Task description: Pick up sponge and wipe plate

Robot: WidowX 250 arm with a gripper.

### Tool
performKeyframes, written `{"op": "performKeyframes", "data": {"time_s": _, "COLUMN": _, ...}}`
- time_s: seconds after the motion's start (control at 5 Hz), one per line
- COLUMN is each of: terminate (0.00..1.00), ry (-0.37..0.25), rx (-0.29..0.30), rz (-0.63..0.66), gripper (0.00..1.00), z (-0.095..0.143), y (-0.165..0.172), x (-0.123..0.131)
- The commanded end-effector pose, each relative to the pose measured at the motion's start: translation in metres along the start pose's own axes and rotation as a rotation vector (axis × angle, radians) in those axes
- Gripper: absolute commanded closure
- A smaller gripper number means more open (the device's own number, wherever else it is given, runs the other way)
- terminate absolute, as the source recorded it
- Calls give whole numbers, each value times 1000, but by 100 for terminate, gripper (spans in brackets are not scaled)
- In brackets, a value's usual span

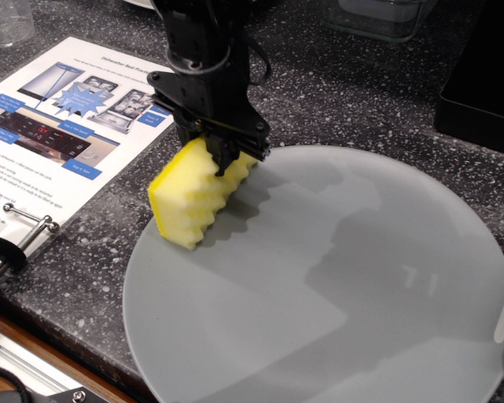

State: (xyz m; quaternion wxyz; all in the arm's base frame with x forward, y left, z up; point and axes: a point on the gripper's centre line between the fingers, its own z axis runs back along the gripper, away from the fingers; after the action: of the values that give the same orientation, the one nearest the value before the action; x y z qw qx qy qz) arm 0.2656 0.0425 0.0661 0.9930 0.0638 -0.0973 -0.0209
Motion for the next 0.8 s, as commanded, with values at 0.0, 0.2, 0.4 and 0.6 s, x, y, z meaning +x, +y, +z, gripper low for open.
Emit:
{"op": "performKeyframes", "data": {"time_s": 0.0, "terminate": 0, "ry": 18, "rx": 0, "rz": 40, "gripper": 100, "z": -4, "y": -43, "x": -14}}
{"op": "performKeyframes", "data": {"time_s": 0.2, "terminate": 0, "ry": 7, "rx": -23, "rz": 65, "gripper": 100, "z": -4, "y": -66, "x": -14}}
{"op": "performKeyframes", "data": {"time_s": 0.4, "terminate": 0, "ry": 36, "rx": -48, "rz": 90, "gripper": 100, "z": 7, "y": -100, "x": -11}}
{"op": "performKeyframes", "data": {"time_s": 0.6, "terminate": 0, "ry": 41, "rx": -63, "rz": 108, "gripper": 100, "z": 12, "y": -135, "x": -16}}
